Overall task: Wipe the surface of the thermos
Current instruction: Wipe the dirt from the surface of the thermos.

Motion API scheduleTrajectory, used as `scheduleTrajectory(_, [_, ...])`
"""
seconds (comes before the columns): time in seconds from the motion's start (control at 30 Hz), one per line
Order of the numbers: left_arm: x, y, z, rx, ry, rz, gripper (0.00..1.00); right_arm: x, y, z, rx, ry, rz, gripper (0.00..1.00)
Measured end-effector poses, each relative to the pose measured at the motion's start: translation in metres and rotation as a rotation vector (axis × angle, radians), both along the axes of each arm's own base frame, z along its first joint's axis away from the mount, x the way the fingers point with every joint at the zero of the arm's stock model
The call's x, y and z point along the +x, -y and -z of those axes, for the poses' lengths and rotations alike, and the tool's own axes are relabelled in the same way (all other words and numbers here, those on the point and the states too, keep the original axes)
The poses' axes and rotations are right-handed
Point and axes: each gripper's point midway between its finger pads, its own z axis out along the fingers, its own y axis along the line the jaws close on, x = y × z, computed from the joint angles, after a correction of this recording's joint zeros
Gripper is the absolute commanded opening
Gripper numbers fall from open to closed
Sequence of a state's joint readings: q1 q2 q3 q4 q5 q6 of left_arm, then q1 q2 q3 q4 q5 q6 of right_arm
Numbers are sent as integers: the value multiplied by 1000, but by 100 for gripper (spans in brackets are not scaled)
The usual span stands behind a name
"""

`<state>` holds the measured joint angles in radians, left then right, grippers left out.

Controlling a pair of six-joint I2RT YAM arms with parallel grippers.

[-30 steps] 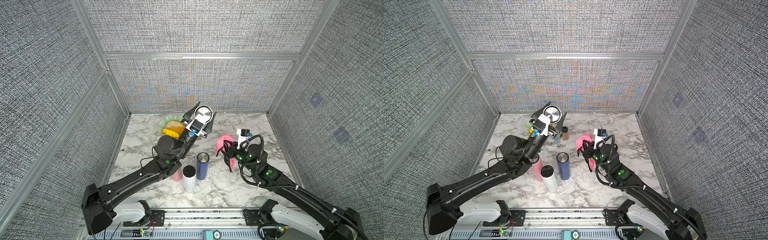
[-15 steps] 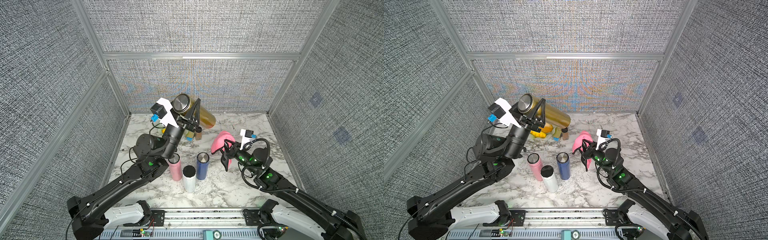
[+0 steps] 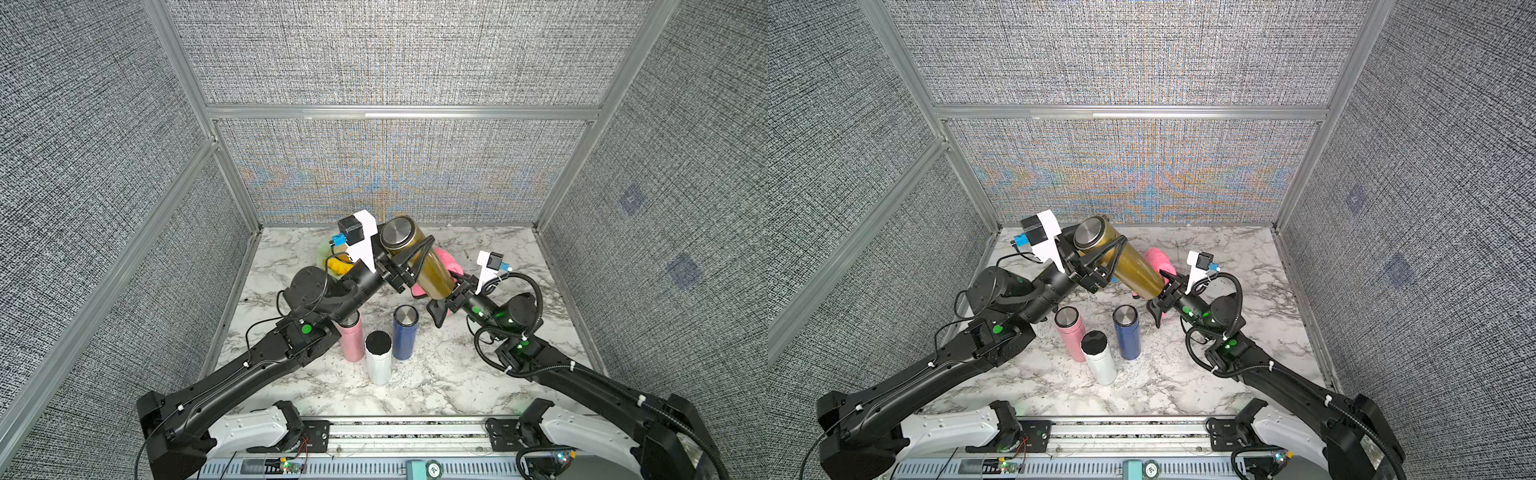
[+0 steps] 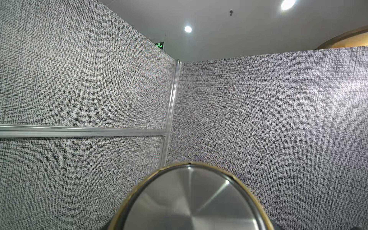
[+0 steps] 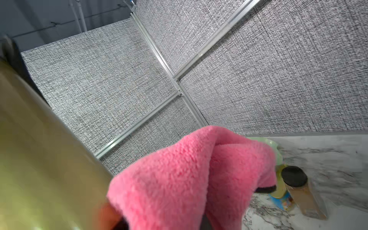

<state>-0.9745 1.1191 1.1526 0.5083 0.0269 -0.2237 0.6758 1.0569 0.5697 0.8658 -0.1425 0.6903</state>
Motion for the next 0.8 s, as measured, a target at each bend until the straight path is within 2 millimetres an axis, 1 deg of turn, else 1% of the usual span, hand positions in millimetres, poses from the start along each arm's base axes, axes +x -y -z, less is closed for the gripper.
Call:
scheduleTrajectory(0.13, [0, 6, 5, 21, 37, -3, 0, -5, 0, 12, 0, 0, -19, 0])
scheduleTrajectory(0.2, [0, 8, 11, 34, 57, -7, 0, -11, 1, 24, -4, -8, -31, 0])
scheduleTrajectory(0.3, [-1, 6, 17, 44, 91, -29, 0, -21, 1, 33, -6, -8, -51, 0])
scheduleTrajectory(0.4, [-1, 2, 12, 47, 122, -61, 0, -32, 2, 31, 8, 14, -67, 0])
scheduleTrajectory(0.5, [-2, -1, 4, 37, 145, -71, 0, -39, -3, 26, 14, 45, -85, 0])
scheduleTrajectory(0.57, [-4, 0, 3, 38, 154, -60, 0, -38, -9, 22, 12, 54, -88, 0])
scheduleTrajectory(0.67, [-8, 1, 2, 27, 156, -32, 0, -30, -11, 20, 9, 58, -59, 0])
scheduleTrajectory(0.8, [-8, 7, 6, 27, 135, 3, 0, -29, -3, 30, 3, 68, -15, 0])
